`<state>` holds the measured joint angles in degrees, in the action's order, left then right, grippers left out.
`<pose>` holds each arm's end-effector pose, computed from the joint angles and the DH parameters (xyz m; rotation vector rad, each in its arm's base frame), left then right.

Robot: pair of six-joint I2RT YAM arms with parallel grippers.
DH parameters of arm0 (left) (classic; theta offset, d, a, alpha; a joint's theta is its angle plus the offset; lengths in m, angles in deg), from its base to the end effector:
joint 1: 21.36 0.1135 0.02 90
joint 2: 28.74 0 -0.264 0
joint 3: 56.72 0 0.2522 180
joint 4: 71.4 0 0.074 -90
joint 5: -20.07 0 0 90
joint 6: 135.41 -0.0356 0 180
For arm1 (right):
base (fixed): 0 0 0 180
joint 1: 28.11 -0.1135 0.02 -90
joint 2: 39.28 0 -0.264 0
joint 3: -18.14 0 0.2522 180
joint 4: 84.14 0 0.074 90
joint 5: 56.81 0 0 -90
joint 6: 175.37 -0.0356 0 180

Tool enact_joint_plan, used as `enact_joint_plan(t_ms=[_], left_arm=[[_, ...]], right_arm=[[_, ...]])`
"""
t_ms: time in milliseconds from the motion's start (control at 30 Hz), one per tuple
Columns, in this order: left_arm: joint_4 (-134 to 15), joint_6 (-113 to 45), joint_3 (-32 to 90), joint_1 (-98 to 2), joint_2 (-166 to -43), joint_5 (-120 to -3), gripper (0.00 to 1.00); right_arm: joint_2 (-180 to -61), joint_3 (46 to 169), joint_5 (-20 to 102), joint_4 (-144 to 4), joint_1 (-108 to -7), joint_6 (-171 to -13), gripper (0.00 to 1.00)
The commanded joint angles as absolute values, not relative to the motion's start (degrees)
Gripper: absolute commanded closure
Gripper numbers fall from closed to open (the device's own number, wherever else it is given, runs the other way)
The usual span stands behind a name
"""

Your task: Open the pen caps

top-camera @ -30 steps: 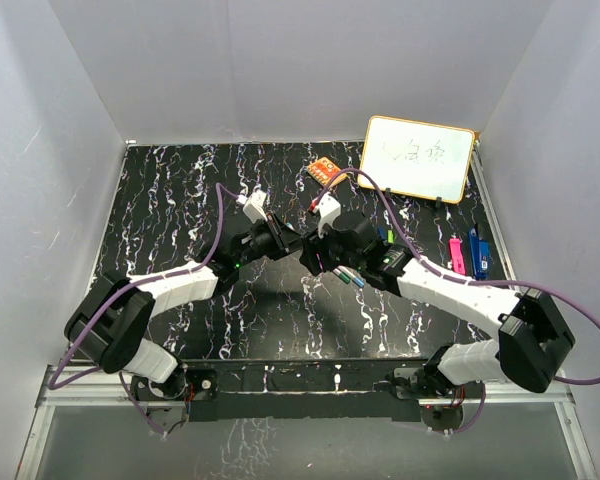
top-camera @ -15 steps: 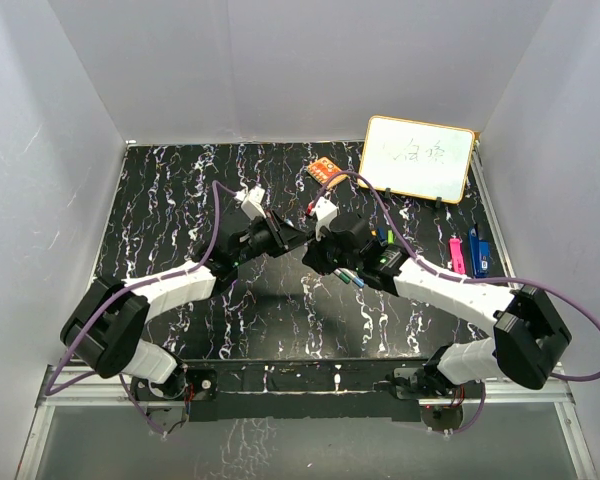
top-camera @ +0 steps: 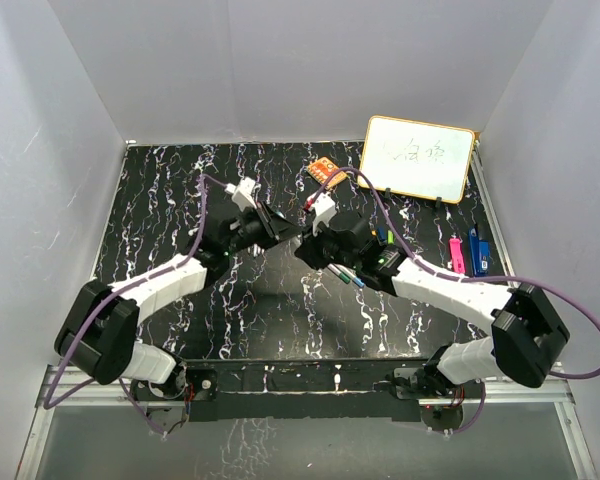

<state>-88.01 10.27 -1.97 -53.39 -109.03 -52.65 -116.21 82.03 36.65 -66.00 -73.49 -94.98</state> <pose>0.2570 -0.1732 0.2482 -0.1489 1.9252 -1.3443 0.2090 0.2148 0.2570 -0.7046 2.0625 0.6255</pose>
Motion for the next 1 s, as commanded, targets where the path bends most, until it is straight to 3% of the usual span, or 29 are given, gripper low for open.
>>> enact_joint_plan(t_ms=[0,333,433,667,967], left_arm=[[-85.1,4.8,3.4,-40.3,-106.8,-58.0,1.0],[-75.5,-2.3,8.7,-35.6,-106.9,-57.4,1.0],[-69.2,-5.5,9.9,-35.6,-106.4,-57.0,1.0],[-53.8,-13.1,13.9,-35.4,-106.1,-58.9,1.0],[-46.1,-18.2,17.9,-33.0,-113.6,-55.2,1.0]], right_arm=[[-114.2,78.8,35.1,-59.6,-73.2,-96.0,1.0],[-109.8,79.8,22.7,-55.8,-72.7,-98.6,1.0],[-113.9,84.7,17.7,-51.7,-68.3,-99.7,1.0],[-127.2,94.2,19.3,-50.3,-58.6,-97.2,1.0],[-140.1,102.6,22.9,-48.7,-53.2,-95.6,1.0]])
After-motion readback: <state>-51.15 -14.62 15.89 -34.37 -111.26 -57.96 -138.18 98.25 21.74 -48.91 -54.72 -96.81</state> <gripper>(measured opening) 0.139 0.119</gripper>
